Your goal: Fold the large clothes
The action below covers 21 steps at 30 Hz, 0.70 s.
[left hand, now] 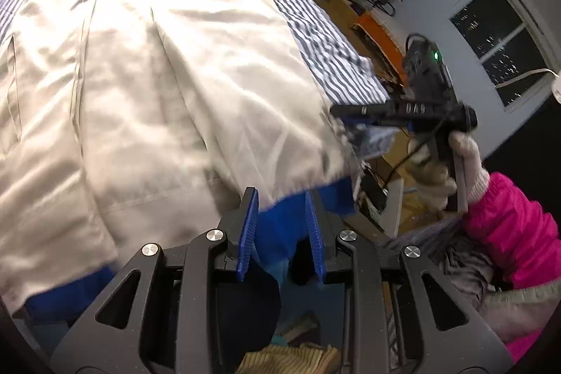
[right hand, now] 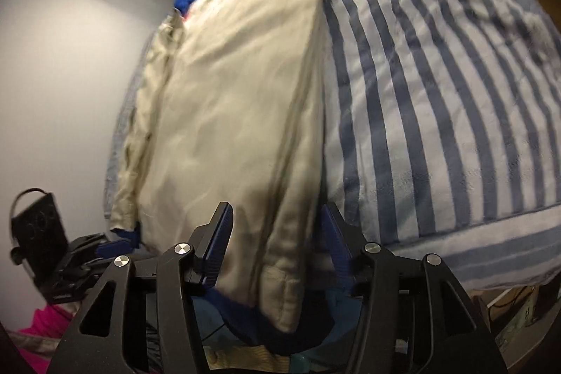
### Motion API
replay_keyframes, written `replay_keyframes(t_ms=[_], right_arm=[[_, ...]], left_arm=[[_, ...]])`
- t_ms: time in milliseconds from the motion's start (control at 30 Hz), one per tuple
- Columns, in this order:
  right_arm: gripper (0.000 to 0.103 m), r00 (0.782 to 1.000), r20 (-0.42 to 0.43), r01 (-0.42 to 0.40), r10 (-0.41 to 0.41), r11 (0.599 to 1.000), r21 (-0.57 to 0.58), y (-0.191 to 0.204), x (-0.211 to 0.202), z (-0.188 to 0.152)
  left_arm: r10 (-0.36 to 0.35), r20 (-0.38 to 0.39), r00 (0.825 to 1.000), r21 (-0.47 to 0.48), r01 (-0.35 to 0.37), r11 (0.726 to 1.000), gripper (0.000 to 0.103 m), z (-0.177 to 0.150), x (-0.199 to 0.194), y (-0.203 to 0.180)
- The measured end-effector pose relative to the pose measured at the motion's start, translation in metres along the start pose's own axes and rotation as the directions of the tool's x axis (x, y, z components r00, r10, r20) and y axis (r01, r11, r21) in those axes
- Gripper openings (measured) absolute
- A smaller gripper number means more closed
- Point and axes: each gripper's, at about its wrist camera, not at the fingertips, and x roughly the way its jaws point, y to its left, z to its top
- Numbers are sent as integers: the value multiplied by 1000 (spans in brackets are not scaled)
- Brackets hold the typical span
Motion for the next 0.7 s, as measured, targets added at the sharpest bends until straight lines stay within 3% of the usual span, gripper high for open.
replay_keyframes(t_ms=[67, 100, 133, 167, 200, 267, 300, 400, 433, 467, 500, 567, 633, 667, 700], right_arm=[[53, 1000, -5, -8, 8, 1000, 16, -2, 8, 1], [47, 1000, 2, -20, 20, 1000, 24, -1, 9, 1], [40, 999, 8, -40, 39, 999, 28, -1, 5, 1], [25, 998, 9, -68, 67, 997, 30, 0, 3, 0], [17, 997, 14, -74, 74, 997, 23, 4, 2, 1], [9, 998, 27, -60, 60, 998, -4, 12, -1, 3], [8, 998, 37, -54, 55, 998, -12, 15, -4, 3], [8, 995, 58, -75, 76, 997, -21, 23, -3, 5], [12, 995, 62, -77, 79, 997, -29, 27, 0, 7], [15, 996, 60, -71, 72, 997, -32, 28, 1, 8], [28, 997, 46, -62, 63, 998, -20, 27, 4, 10], [36, 997, 45, -64, 63, 998, 25, 21, 12, 12], [29, 998, 40, -48, 45, 997, 56, 17, 21, 14], [13, 999, 37, -40, 37, 997, 67, 17, 25, 14], [10, 999, 35, -15, 13, 998, 65, 20, 26, 15]], left_arm=[[59, 27, 998, 33, -60, 998, 26, 11, 12, -7], [96, 45, 994, 46, -98, 994, 26, 10, 11, -4], [118, 61, 991, 34, -120, 992, 26, 16, 15, -3], [112, 66, 991, 14, -113, 993, 26, 17, 19, 5], [116, 76, 990, -7, -116, 993, 26, 20, 19, 12], [171, 107, 979, -22, -169, 985, 26, 28, 27, 18], [199, 102, 975, -27, -197, 980, 26, 30, 34, 22], [204, -27, 979, -25, -205, 979, 26, 24, 68, 37], [215, 15, 976, 9, -215, 976, 26, 20, 69, 34], [231, 7, 973, 39, -231, 972, 26, 18, 71, 30], [240, 4, 971, 56, -240, 969, 26, 17, 71, 27], [222, 2, 975, 31, -222, 975, 26, 18, 68, 27], [208, 33, 978, 11, -208, 978, 26, 17, 57, 24], [204, 58, 977, 20, -206, 978, 26, 14, 50, 21], [205, 75, 976, 33, -208, 978, 26, 12, 45, 18]])
